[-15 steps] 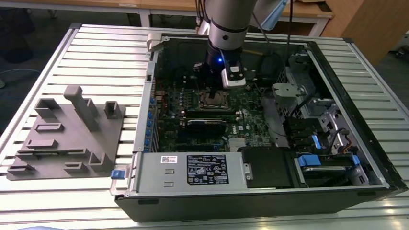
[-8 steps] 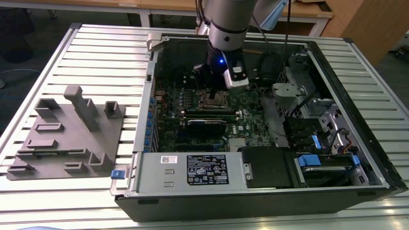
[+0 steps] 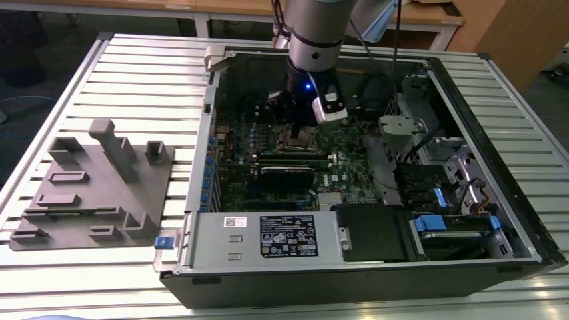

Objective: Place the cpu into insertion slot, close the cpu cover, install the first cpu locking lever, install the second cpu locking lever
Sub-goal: 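Close the cpu cover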

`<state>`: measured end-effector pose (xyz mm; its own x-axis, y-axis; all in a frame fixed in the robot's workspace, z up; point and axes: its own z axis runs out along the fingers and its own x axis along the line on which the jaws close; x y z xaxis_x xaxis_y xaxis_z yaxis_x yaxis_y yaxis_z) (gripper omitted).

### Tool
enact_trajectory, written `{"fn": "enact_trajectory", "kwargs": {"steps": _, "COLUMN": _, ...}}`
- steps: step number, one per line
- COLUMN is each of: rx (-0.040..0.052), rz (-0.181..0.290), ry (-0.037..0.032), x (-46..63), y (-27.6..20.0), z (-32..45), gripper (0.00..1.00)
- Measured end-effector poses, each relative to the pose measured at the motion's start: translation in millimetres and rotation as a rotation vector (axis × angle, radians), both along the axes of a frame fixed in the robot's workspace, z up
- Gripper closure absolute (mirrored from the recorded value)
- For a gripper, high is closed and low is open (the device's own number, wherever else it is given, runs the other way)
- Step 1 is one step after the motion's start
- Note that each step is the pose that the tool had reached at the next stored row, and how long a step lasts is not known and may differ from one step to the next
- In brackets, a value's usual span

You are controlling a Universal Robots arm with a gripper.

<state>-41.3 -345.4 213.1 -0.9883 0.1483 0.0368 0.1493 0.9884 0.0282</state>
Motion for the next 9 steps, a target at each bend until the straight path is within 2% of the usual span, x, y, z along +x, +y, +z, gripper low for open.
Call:
{"fn": "enact_trajectory", "kwargs": {"steps": 3, "rx": 0.0006, "rz": 0.003, "ry": -0.006, "x": -3.1, "y": 0.0, "z": -0.1, "gripper": 0.89}}
{"fn": "enact_trajectory", "kwargs": {"steps": 8, "rx": 0.0073, "rz": 0.007, "ry": -0.031, "x": -7.6, "y": -0.1, "z": -2.3, "gripper": 0.89}}
{"fn": "enact_trajectory", "kwargs": {"steps": 9, "rx": 0.0075, "rz": 0.007, "ry": -0.0338, "x": -10.1, "y": 0.0, "z": -2.4, "gripper": 0.89}}
